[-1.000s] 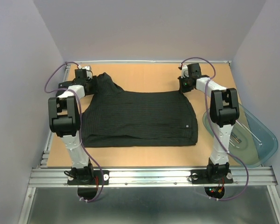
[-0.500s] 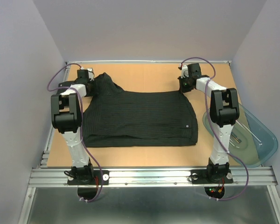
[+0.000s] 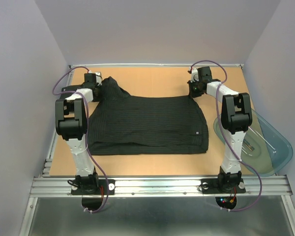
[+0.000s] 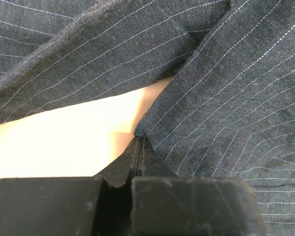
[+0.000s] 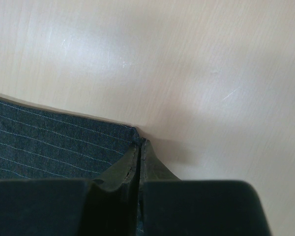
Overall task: Fold and stack the long sleeve shirts
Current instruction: Fold the shirt
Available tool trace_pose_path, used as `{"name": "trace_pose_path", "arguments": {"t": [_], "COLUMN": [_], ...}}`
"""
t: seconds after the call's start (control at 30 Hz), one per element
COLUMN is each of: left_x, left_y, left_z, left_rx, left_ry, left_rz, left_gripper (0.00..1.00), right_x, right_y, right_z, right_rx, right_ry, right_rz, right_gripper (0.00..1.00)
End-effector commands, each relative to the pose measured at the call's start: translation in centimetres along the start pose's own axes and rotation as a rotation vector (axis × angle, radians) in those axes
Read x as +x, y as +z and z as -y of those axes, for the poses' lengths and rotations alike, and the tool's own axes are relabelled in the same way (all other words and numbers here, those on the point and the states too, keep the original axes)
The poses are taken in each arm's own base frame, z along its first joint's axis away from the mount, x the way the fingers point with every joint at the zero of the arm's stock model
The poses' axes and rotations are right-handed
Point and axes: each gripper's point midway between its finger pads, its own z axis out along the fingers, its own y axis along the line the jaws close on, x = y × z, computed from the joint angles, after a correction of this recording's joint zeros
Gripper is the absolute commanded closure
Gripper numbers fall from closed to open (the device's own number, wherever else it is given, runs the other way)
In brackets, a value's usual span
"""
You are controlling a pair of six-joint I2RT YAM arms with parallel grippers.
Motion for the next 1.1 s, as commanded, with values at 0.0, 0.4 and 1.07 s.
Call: {"name": "trace_pose_path", "arguments": {"t": [0.0, 0.4, 1.07], "left_x": [0.6, -6.8, -5.0], "left_y": [-0.8, -5.6, -7.7], "left_z": [0.6, -1.4, -3.0], "left_rx": [0.019, -0.116, -0.212], "left_ry": [0.006, 0.048, -0.029], "left_rz": [-0.038, 0.164, 0.183], "left_gripper": [1.0, 1.0, 1.0], "right_x": [-1.9, -7.5, -5.5], "right_y": [-1.4, -5.0, -7.1], "right_z": [0.6, 2.3, 1.2], "right_rx": [0.023, 0.125, 0.118], "right_ry": [-0.024, -0.038, 0.065], "right_rz": [0.05, 0.183, 0.197], "right_gripper": [0.99, 0.99, 0.99]}}
